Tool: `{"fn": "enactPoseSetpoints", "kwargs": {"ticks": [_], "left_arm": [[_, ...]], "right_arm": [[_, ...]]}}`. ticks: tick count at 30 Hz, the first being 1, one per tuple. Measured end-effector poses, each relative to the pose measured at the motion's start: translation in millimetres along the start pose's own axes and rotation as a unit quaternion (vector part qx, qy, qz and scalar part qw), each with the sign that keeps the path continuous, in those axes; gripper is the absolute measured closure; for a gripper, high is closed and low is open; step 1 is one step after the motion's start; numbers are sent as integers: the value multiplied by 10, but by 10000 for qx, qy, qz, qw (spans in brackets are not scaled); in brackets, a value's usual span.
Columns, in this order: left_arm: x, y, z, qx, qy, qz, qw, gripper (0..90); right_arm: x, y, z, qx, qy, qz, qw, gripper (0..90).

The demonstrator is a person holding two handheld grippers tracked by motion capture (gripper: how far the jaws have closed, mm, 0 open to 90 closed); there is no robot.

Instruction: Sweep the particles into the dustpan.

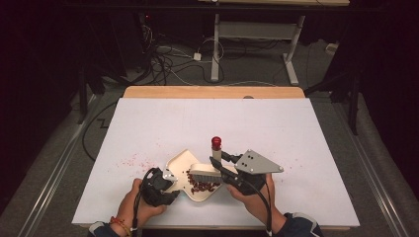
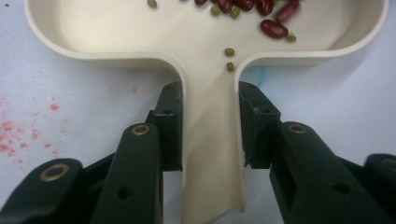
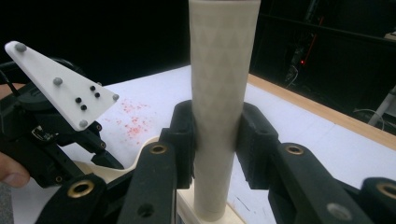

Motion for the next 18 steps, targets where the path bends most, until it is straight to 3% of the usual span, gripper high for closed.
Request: {"fn": "enactPoseSetpoints", "kwargs": {"ticks": [5, 10, 15, 17, 18], "left_arm": [[17, 3, -9, -9, 13, -26, 10000, 636], [38, -7, -18, -6, 65, -42, 10000, 636], [60, 2, -34, 26, 25, -27, 10000, 636], [86, 7, -43, 38, 36, -38, 10000, 636], [100, 10, -50, 50, 49, -27, 10000, 636]], "right_arm": [[-35, 59, 94, -213, -41, 1, 9998, 701], [-159, 148, 201, -424, -58, -170, 9989, 701], [-346, 112, 204, -457, -72, -551, 9974, 701], [-415, 64, 194, -458, 4, -776, 9959, 701], [-468, 11, 173, -455, 129, -1026, 9936, 701]]}}
Point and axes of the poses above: each handheld gripper's, and its own axes: y roughly backward along the jaws, z roughly out of its top, x roughly to its left, the point moved 4 cm from there along -y, roughly forward along the jaws, and after that the axes turned 12 degrees about -y, right-handed, at the moved point
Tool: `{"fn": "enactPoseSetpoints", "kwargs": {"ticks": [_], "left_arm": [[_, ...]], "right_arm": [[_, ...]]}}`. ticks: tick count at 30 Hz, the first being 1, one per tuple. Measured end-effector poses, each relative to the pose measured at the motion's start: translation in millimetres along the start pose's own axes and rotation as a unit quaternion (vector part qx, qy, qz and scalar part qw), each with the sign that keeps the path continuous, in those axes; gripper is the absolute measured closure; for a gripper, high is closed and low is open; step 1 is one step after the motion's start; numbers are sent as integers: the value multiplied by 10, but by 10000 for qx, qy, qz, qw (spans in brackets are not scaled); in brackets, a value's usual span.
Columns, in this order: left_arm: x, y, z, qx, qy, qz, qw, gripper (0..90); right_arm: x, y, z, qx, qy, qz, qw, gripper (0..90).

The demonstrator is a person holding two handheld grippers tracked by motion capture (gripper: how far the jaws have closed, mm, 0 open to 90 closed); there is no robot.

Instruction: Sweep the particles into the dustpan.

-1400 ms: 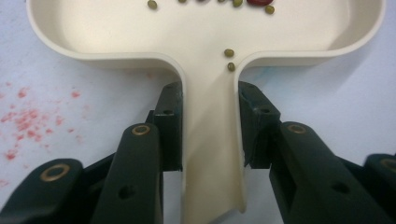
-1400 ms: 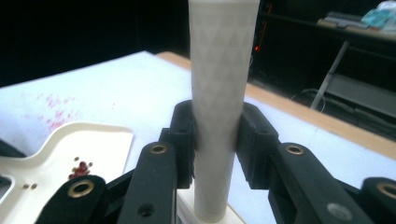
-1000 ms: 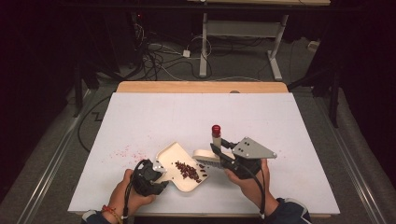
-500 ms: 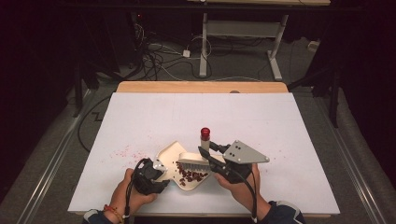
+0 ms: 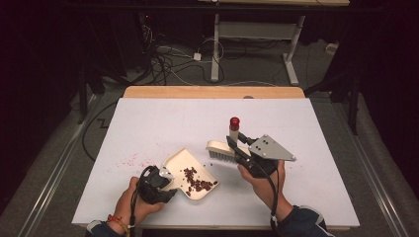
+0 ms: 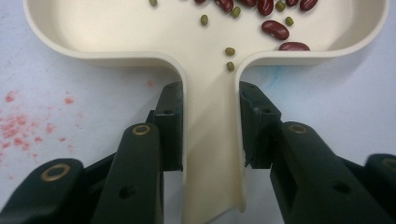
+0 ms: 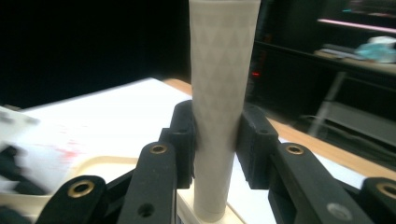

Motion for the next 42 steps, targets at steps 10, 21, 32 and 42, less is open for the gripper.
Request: {"fn": "enactPoseSetpoints", "kwargs": {"ticks": [10, 21, 32, 42], "left_arm": [[52, 3, -15, 12, 87, 41, 10000, 637], [50, 8, 0, -34, 124, 72, 9999, 636], [55, 16, -4, -120, 275, 17, 9995, 636], [98, 20, -14, -146, 341, 119, 9992, 636]], "right_arm": [[-3, -134, -162, 296, -236, -222, 9990, 701], [532, -82, -171, 366, -148, 612, 9973, 701], [283, 37, -33, 152, -288, 504, 9982, 701], [67, 129, -1, 187, -210, 288, 9992, 701]]}}
Point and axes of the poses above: each handheld gripper's, and its own axes: y roughly backward along the jaws, z roughly out of its top, x roughly to its left, the point moved 4 cm from there along -y, roughly forward along the jaws, and after that the axes turned 12 degrees about -y, right-handed, at the moved point
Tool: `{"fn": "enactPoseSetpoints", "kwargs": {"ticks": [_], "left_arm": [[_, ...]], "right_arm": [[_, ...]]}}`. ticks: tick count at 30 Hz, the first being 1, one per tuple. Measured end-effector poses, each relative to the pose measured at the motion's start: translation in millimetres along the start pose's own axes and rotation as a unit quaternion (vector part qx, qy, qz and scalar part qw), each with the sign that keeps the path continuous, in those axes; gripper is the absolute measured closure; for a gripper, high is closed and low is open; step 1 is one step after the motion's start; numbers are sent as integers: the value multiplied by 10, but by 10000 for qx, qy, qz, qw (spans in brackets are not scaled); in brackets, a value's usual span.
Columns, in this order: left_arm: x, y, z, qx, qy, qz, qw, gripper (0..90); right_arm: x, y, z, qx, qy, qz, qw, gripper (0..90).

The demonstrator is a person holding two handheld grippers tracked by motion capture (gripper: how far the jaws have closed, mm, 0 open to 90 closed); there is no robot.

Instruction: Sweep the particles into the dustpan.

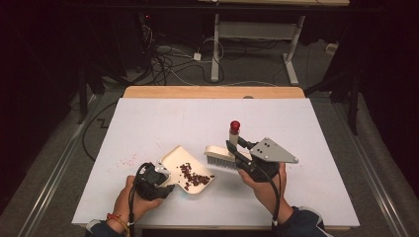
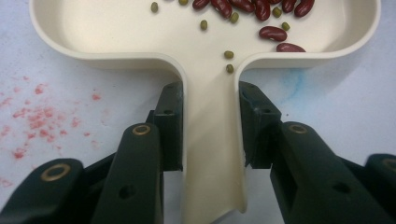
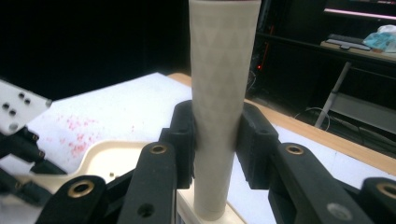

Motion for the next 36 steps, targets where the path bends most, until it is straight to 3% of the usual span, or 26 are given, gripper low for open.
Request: {"fn": "enactPoseSetpoints", "kwargs": {"ticks": [9, 17, 22, 27, 32, 36], "left_arm": [[5, -1, 5, 25, 3, 63, 10000, 636], [1, -13, 20, 16, 18, 111, 9999, 636], [0, -17, 21, 1, 33, 111, 9999, 636], [1, -22, 24, -5, 34, 113, 9999, 636], [1, -25, 30, -10, 44, 104, 9999, 636], [3, -31, 38, -2, 47, 103, 9999, 636]], "right_arm": [[56, -29, -138, 446, 214, 183, 9986, 701], [387, -14, -147, 447, 501, 538, 9963, 701], [513, -32, -172, 457, 583, 680, 9949, 701], [482, -19, -111, 340, 455, 736, 9957, 700], [398, -57, -3, 152, 351, 603, 9975, 700], [297, -211, 35, 64, 258, 411, 9988, 700]]}}
Point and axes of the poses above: each handheld gripper's, and its own axes: y roughly backward along the jaws, z roughly out of its top, x roughly to its left, the point moved 4 cm from there along -y, roughly forward along the jaws, and after that the axes turned 12 degrees about -y, right-handed, at the moved point
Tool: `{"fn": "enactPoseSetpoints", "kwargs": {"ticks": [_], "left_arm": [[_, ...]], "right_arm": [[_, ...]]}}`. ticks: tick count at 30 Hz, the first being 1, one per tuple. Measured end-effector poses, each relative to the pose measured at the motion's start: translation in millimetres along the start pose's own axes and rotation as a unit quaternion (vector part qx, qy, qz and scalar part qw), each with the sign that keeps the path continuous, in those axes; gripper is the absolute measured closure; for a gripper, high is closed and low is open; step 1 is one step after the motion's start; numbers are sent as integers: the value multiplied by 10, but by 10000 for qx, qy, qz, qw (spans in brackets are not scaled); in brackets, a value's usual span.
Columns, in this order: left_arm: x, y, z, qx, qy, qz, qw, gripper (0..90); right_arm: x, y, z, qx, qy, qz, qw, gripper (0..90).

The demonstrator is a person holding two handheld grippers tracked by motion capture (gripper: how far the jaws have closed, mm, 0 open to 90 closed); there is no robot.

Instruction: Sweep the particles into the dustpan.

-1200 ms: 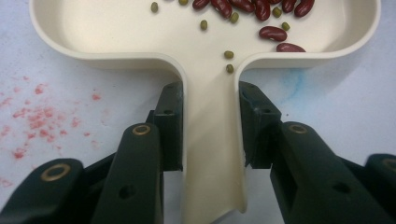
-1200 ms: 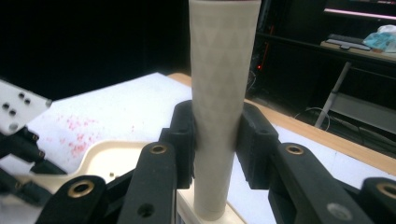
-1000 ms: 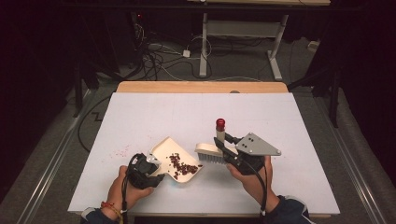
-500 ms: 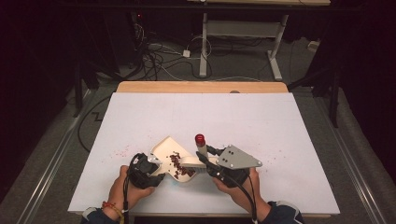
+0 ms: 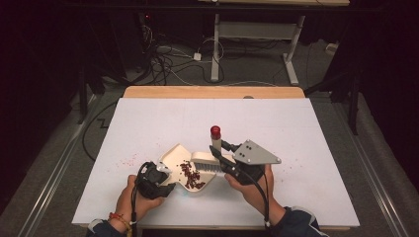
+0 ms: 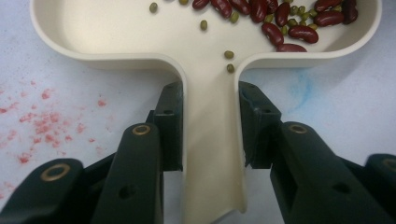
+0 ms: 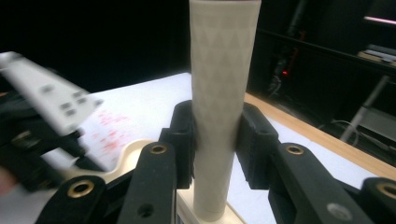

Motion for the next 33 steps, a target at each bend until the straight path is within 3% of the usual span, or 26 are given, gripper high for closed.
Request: {"fn": "enactPoseSetpoints", "kwargs": {"ticks": [9, 13, 16, 19, 25, 33], "left_arm": [[-19, -18, 14, -21, 46, 21, 10000, 636], [-33, -19, 34, -60, 94, 48, 9999, 635], [-35, -24, 37, -86, 115, 46, 9999, 635], [-40, -28, 43, -90, 136, 46, 9999, 634], [-50, -26, 49, -106, 176, 74, 9998, 631], [-52, -27, 40, -109, 168, 60, 9998, 634]], "right_arm": [[-85, -424, -30, -203, -178, -368, 9990, 700], [-35, -551, -139, -95, -239, -177, 9995, 700], [53, -531, -140, -41, -74, -65, 9999, 700], [118, -493, -160, 13, -163, 58, 9998, 700], [307, -417, -201, 73, 102, 151, 9998, 700], [328, -358, -163, 96, 15, 203, 9997, 700]]}}
Point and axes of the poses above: each handheld gripper's, and its own axes: y roughly backward along the jaws, z roughly out of its top, x roughly to its left, the point moved 4 cm from there along -y, roughly forward along the jaws, and after that the axes turned 12 degrees about -y, right-handed, at the moved point
